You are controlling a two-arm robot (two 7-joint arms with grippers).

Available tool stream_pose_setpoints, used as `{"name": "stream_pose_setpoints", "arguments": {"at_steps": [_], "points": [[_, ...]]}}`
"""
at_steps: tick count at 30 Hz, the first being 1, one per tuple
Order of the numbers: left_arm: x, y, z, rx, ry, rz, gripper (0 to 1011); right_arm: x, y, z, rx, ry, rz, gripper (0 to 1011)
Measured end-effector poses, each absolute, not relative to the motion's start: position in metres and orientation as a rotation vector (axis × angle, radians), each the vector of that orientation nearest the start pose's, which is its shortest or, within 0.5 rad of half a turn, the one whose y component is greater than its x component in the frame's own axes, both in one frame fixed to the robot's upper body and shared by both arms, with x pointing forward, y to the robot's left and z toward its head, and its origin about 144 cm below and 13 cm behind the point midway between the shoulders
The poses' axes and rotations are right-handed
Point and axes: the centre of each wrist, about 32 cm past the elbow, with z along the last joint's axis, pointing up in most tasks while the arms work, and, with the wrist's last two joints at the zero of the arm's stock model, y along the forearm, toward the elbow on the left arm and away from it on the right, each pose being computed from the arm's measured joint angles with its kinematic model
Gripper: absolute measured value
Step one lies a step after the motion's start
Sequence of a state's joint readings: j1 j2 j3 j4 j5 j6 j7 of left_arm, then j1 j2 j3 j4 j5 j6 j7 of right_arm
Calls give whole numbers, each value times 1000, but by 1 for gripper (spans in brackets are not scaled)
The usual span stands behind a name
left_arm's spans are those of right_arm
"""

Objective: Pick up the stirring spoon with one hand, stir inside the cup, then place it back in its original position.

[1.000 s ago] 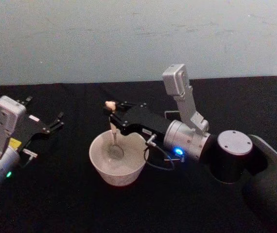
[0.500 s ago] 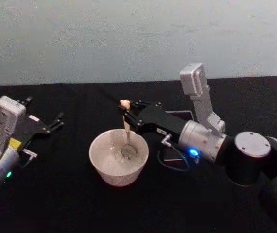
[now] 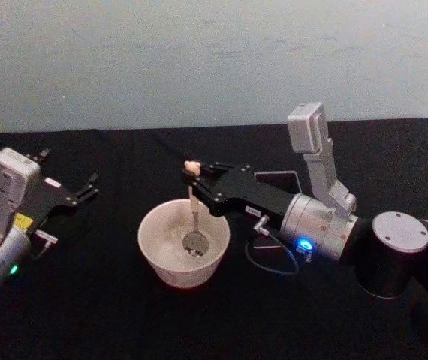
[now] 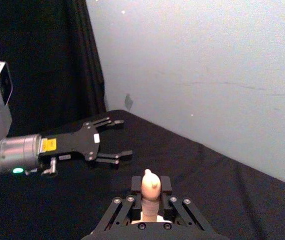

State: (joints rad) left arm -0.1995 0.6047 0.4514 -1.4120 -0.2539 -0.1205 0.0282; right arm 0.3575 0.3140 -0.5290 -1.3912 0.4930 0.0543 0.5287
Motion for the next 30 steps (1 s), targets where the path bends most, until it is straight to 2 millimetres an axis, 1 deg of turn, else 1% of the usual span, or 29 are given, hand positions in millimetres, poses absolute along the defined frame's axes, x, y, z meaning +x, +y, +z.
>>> {"name": "stream_pose_setpoints", "arguments": {"at_steps": [18, 28, 30], "points": [[489, 310, 1140, 304, -285, 1248, 1002, 529, -189, 1186, 73, 118, -682, 224], [489, 310, 1140, 304, -285, 1248, 1001, 526, -197, 1201, 125, 121, -701, 224], [489, 310, 1140, 304, -285, 1248, 1001, 525, -201, 1207, 148, 118, -711, 224]]}}
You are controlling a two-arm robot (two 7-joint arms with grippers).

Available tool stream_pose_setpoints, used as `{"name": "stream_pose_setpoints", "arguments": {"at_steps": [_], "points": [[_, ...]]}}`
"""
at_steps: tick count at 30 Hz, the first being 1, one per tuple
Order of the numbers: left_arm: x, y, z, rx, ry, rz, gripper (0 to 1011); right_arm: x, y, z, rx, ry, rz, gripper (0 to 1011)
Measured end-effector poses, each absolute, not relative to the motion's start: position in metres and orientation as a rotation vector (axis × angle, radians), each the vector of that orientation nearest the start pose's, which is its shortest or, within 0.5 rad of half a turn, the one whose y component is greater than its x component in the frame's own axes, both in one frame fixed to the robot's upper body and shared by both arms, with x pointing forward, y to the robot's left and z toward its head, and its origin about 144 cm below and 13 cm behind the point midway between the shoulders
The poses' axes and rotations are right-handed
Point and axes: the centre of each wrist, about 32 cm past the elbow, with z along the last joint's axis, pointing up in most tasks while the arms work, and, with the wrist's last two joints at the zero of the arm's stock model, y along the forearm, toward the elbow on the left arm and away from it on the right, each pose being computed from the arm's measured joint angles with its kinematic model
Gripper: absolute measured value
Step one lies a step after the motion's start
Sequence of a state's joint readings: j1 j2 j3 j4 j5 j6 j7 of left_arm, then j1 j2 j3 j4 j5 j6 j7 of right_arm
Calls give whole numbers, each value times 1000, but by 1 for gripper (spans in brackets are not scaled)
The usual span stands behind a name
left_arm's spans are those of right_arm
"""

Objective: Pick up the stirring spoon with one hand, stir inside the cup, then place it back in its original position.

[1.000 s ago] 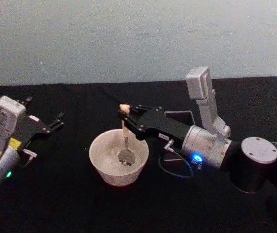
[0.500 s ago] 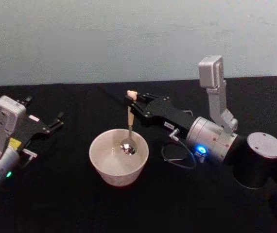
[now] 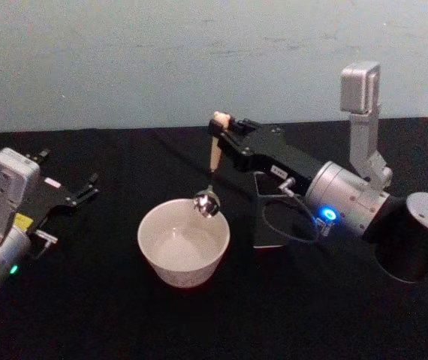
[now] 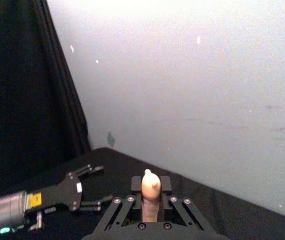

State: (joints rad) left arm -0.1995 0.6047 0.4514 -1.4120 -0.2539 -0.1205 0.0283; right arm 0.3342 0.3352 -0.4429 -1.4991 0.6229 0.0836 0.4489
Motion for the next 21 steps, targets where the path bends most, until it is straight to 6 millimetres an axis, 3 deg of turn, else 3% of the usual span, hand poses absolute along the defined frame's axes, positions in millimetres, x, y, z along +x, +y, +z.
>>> {"name": "stream_pose_setpoints", "arguments": {"at_steps": [21], "points": [[489, 310, 1140, 304, -285, 1248, 1001, 518, -236, 1225, 262, 93, -827, 224]]}}
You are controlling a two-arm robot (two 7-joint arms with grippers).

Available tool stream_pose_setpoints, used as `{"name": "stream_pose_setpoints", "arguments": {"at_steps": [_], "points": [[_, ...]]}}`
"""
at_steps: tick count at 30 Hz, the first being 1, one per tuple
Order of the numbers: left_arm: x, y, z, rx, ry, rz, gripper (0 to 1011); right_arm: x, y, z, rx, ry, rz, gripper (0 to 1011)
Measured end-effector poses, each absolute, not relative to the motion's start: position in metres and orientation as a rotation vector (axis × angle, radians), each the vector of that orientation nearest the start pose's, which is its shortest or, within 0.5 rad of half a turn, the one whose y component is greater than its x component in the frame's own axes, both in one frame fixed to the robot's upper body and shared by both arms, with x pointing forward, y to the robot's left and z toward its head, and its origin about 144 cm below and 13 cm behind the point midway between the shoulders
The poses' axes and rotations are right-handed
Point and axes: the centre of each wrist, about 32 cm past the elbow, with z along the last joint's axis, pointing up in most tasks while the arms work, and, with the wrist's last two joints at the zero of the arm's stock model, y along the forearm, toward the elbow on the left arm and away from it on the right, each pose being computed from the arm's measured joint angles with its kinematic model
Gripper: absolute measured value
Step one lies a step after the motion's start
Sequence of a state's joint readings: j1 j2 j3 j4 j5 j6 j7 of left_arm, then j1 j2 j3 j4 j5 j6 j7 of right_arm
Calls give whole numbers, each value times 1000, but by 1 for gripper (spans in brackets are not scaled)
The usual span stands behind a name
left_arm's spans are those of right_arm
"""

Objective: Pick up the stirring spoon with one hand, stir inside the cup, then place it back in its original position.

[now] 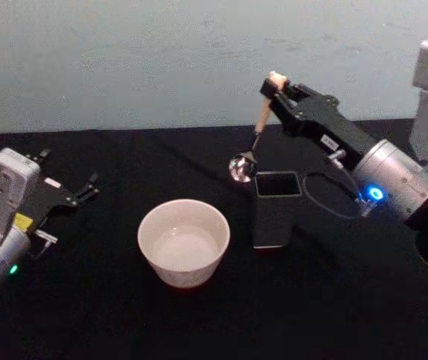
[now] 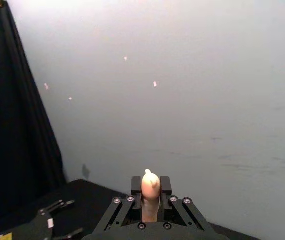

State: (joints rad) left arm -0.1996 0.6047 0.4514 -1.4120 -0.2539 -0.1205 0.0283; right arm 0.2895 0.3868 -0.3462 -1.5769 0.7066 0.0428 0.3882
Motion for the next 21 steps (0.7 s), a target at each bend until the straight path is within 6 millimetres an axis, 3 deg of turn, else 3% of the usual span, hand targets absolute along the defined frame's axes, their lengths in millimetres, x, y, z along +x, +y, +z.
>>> {"name": "stream_pose_setpoints", "arguments": {"at_steps": [9, 21], "points": [[489, 310, 1140, 304, -285, 1248, 1001, 508, -257, 1227, 264, 67, -872, 224], [489, 310, 1140, 304, -285, 1248, 1001, 501, -264, 1219, 236, 72, -886, 223]]}}
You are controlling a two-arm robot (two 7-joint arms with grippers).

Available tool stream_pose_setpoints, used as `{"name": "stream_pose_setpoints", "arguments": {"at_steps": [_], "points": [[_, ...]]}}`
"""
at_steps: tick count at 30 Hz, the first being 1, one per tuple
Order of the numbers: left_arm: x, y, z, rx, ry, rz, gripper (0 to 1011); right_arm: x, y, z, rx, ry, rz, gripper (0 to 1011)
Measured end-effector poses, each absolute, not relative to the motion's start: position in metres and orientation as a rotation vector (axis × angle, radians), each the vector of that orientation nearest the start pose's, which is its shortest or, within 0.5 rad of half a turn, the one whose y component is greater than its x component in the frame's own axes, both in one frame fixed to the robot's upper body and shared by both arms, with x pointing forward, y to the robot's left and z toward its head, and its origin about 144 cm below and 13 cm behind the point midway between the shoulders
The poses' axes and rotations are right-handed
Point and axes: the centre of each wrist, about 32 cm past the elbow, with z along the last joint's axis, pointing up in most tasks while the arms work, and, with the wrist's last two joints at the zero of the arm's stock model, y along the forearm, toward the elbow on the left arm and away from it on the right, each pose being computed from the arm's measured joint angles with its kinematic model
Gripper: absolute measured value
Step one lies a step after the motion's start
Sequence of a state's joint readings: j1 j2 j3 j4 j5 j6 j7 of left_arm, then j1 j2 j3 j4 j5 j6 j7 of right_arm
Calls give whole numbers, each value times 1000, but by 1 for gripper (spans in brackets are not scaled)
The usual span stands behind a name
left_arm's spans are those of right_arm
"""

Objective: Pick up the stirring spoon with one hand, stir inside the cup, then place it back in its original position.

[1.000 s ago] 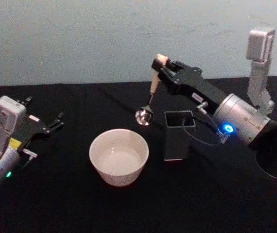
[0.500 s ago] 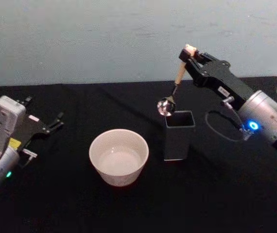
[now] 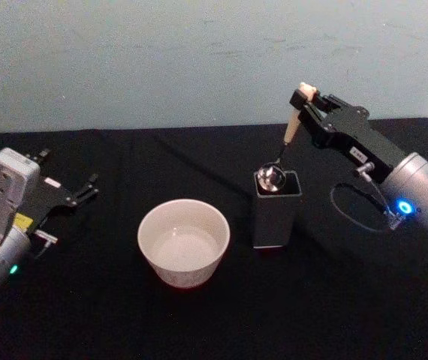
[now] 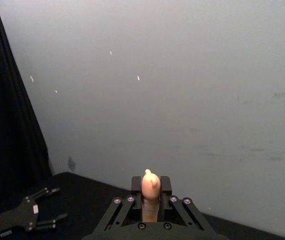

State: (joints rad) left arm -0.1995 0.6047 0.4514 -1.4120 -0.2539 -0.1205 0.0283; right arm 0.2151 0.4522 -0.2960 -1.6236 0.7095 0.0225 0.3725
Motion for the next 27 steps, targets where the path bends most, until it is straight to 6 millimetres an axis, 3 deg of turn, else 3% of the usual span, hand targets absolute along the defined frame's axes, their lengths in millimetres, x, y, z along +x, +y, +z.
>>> {"name": "stream_pose_setpoints", "arguments": {"at_steps": [27], "points": [[489, 310, 1140, 304, -285, 1248, 1001, 498, -263, 1181, 134, 164, -930, 224]]}}
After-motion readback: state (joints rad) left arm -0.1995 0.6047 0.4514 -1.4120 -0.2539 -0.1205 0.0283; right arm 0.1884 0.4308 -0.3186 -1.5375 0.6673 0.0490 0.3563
